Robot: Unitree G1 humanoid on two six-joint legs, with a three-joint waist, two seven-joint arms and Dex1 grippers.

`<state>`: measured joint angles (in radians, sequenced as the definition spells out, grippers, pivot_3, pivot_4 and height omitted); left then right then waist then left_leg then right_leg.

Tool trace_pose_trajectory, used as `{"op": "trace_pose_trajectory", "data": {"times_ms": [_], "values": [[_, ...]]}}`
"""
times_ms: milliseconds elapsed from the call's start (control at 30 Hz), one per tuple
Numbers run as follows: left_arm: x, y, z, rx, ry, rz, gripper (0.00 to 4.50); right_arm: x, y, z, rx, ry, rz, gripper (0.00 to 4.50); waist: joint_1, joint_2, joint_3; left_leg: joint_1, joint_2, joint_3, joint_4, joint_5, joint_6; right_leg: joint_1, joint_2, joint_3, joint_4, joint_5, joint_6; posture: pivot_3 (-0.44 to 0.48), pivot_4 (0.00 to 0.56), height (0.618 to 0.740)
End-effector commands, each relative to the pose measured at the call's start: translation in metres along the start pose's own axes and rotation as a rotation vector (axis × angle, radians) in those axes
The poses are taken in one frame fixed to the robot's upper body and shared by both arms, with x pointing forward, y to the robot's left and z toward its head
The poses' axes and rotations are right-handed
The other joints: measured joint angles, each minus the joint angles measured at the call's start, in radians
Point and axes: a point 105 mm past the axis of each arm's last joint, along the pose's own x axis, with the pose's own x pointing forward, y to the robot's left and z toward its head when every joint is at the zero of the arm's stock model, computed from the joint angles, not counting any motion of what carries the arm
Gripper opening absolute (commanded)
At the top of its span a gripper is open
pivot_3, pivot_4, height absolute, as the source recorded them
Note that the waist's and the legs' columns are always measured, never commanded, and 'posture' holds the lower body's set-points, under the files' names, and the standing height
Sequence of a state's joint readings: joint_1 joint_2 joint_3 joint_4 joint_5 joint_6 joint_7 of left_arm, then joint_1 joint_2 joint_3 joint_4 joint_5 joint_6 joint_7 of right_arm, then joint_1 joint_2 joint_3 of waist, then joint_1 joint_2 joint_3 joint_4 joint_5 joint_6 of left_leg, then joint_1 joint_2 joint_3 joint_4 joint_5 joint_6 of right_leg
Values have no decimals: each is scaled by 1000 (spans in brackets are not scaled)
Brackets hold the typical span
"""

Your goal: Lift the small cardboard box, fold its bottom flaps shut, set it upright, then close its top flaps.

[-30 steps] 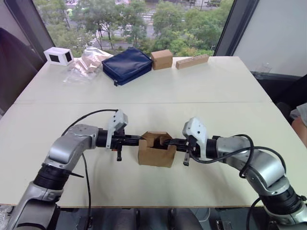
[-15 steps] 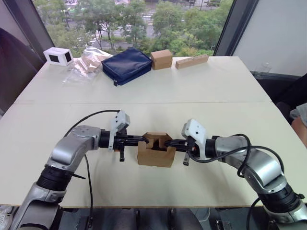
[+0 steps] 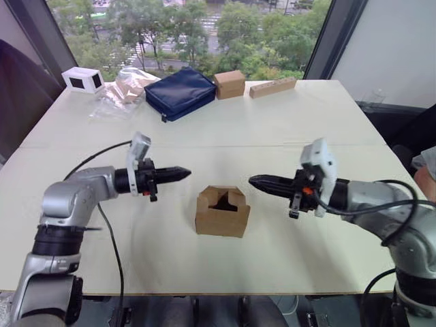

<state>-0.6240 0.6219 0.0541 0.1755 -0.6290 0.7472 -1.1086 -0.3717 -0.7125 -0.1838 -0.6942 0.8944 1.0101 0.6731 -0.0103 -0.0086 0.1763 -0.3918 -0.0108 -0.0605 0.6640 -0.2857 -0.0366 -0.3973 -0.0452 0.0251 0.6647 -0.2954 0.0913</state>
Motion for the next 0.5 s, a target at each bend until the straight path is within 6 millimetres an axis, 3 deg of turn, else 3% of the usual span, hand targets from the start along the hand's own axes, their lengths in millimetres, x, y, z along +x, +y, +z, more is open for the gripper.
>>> {"op": "trace_pose_trajectory", "data": {"times_ms": [33,167,300,500], "values": [[14,17,-12,54,60,1,31,2,34,-7,-69,116,125,0,1,0,0,0,0,0,0,0,0,0,0,0,0,0,0,0,150,740],[28,22,-26,62,121,-57,31,3,47,-29,-115,252,160,0,-1,-2,1,-1,-1,0,0,0,0,0,0,0,-1,0,0,0,150,740],[47,30,-45,19,157,-82,31,14,53,-27,-103,198,169,0,-3,-2,1,-1,0,1,0,0,0,-1,0,0,0,0,0,0,150,740],[54,22,-68,-2,257,-185,31,28,46,-36,-136,226,128,0,-7,-2,1,-2,0,1,0,0,1,-2,1,0,0,0,0,0,150,740]]}}
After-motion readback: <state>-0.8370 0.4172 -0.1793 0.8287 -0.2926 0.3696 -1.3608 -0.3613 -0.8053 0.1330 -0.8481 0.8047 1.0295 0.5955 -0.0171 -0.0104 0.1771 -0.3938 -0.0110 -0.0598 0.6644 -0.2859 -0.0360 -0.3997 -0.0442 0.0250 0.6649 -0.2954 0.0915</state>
